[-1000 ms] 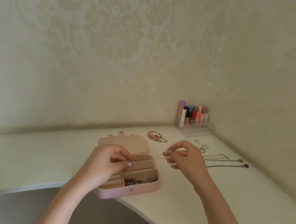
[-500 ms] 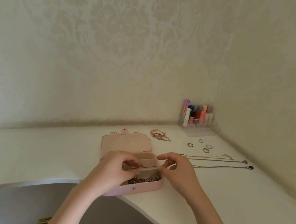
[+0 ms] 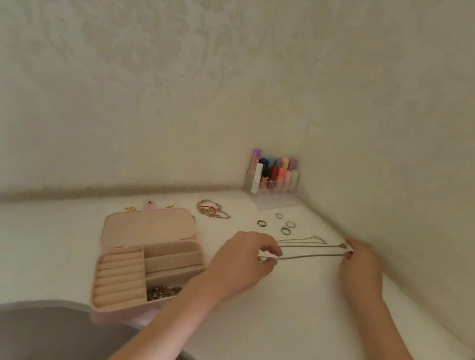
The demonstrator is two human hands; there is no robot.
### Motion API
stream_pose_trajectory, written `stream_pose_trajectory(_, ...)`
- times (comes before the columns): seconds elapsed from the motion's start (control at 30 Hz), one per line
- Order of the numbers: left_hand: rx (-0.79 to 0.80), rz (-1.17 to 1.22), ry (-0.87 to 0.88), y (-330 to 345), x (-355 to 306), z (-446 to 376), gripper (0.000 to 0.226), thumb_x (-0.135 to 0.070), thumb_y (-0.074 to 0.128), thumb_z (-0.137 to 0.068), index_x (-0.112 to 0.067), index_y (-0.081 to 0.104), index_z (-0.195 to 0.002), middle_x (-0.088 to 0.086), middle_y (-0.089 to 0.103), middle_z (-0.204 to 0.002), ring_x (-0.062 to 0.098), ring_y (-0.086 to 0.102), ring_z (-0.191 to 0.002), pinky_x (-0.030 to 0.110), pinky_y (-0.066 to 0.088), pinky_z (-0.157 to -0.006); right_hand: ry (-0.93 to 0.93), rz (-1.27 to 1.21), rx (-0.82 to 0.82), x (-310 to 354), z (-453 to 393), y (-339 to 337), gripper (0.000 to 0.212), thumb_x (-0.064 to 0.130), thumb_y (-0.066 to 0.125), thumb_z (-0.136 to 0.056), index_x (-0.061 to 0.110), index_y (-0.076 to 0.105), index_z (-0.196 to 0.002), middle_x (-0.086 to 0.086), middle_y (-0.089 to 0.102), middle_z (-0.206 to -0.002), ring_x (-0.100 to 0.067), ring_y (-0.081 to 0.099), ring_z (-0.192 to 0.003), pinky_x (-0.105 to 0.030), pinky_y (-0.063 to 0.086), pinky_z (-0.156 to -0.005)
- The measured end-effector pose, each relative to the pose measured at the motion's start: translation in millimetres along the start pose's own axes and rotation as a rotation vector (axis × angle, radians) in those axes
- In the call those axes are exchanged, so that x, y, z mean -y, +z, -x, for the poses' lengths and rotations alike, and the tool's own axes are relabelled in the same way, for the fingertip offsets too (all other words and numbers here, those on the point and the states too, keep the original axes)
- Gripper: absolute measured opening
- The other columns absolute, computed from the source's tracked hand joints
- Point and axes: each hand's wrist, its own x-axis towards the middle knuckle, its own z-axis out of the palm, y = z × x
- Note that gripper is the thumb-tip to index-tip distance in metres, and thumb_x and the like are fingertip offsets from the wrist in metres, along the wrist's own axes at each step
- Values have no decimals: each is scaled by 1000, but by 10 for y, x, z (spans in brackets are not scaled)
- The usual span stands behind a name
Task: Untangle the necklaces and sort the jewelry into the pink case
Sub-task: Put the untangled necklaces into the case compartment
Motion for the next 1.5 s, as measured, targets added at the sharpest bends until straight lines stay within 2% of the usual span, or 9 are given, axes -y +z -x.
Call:
stream_pose_trajectory(0.2, -10, -45, 23, 658, -97, -281, 27, -11, 51, -86, -18, 63, -110, -2, 66, -111, 16, 57, -108, 27, 42, -94, 1, 267, 11, -99, -97, 89, 33, -6, 39, -85, 2, 63, -107, -19, 64, -108, -34, 55, -107, -35, 40, -91)
stream_pose_trajectory(0.43, -71, -6, 39, 714, -15, -278, 29, -4, 48, -86, -11, 59, -112, 3, 62, -112, 17, 54, -107, 24, 39, -90, -36, 184, -76, -141, -78, 114, 20, -3, 43, -90, -1, 61, -99, -23, 63, -99, -37, 54, -101, -39, 43, -78)
stream_pose_trajectory(0.57, -121, 19, 45, 727, -10, -258, 35, -6, 49, -88, -13, 52, -122, 2, 57, -123, 17, 51, -115, 23, 37, -93, -130, -347, 23, -37, 32, 15, 10, 1, 56, -88, 11, 53, -89, -7, 63, -91, -25, 58, -90, -34, 48, -74)
stream_pose_trajectory(0.67, -122, 86, 43, 743, 12, -290, 50, -9, 53, -89, -14, 38, -137, 0, 50, -134, 14, 45, -126, 17, 31, -98, -190, -732, 135, 205, 199, -116, 13, 3, 61, -88, 15, 55, -87, 5, 64, -108, -5, 61, -98, -18, 50, -82)
stream_pose_trajectory(0.77, -68, 189, 56, 771, 70, -338, 63, -8, 57, -88, -15, 28, -144, -3, 50, -137, 10, 44, -128, 22, 34, -105, -137, -1092, 308, 398, 325, -216, 8, 1, 56, -91, 8, 53, -88, -11, 72, -100, -16, 68, -94, -23, 54, -83)
stream_pose_trajectory(0.9, -9, 267, 75, 760, 59, -331, 50, -6, 57, -87, -21, 41, -132, -6, 63, -110, 8, 60, -101, 22, 45, -91, -18, -1419, 463, 480, 368, -317, 4, 5, 50, -94, 9, 49, -93, -18, 70, -99, -31, 70, -91, -33, 56, -80)
stream_pose_trajectory(1.03, -32, 235, 71, 758, 35, -318, 22, -9, 55, -90, -16, 58, -111, -2, 62, -80, 9, 56, -72, 20, 43, -72, 134, -1635, 385, 452, 313, -374, 8, 9, 44, -97, 13, 48, -92, -7, 70, -88, -26, 72, -79, -33, 59, -67)
stream_pose_trajectory(1.2, -68, 306, 22, 710, 34, -331, 15, -2, 53, -90, -11, 66, -87, -11, 57, -70, -3, 57, -61, 9, 41, -64, 200, -1361, 157, 317, 234, -352, 13, 11, 46, -98, 20, 45, -89, 1, 58, -79, -7, 47, -46, -19, 38, -38)
stream_pose_trajectory(1.5, -145, 660, -223, 575, -30, -256, 23, 2, 46, -93, -10, 62, -81, 7, 63, -73, 9, 64, -56, 27, 53, -59, 30, -970, 205, 317, 286, -209, 7, 8, 48, -96, 12, 42, -94, -2, 61, -77, -13, 44, -44, -22, 35, -43)
